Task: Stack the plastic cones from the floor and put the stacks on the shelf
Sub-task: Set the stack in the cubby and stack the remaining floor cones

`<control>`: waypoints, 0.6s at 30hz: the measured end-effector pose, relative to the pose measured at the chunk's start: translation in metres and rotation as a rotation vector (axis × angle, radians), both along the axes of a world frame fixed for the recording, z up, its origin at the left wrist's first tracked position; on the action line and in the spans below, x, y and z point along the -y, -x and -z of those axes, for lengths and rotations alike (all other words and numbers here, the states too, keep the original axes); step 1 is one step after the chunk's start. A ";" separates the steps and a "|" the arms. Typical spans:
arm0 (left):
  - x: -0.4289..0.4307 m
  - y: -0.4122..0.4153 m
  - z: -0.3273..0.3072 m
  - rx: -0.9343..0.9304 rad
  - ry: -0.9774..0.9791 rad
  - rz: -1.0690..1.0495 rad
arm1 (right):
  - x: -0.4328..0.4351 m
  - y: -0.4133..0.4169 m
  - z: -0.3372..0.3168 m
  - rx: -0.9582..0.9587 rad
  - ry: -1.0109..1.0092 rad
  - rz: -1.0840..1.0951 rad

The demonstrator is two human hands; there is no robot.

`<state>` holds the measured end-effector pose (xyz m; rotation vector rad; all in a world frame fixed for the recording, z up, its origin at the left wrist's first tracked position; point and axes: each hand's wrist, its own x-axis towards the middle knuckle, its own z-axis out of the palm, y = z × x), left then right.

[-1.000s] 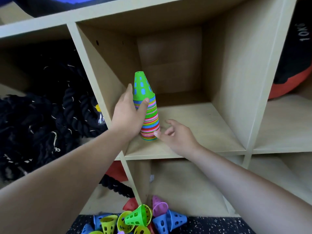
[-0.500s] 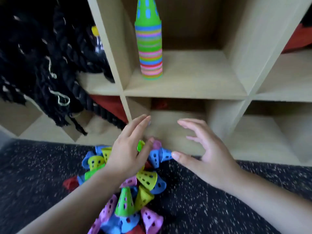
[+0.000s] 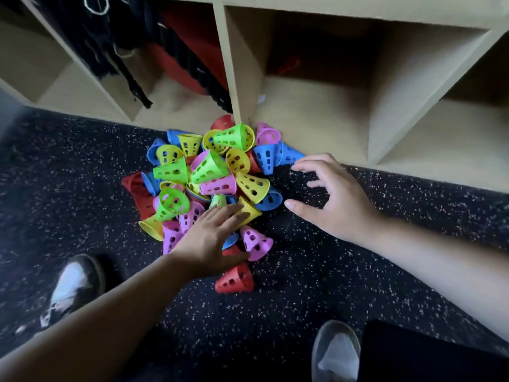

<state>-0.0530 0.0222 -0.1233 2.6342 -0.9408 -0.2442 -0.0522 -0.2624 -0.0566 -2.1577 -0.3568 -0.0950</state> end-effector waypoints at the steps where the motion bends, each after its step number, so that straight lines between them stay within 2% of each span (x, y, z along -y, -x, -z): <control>1: -0.001 0.005 0.005 0.015 -0.028 0.014 | -0.002 0.001 0.004 -0.011 0.012 -0.019; 10: -0.012 0.038 0.045 0.104 -0.213 0.189 | -0.001 0.013 0.024 -0.046 0.065 -0.075; 14: -0.011 0.042 0.054 0.132 -0.160 0.134 | 0.000 0.014 0.031 -0.059 0.067 -0.078; 18: -0.002 0.039 0.052 0.045 0.028 0.000 | 0.000 0.016 0.038 -0.094 0.082 -0.086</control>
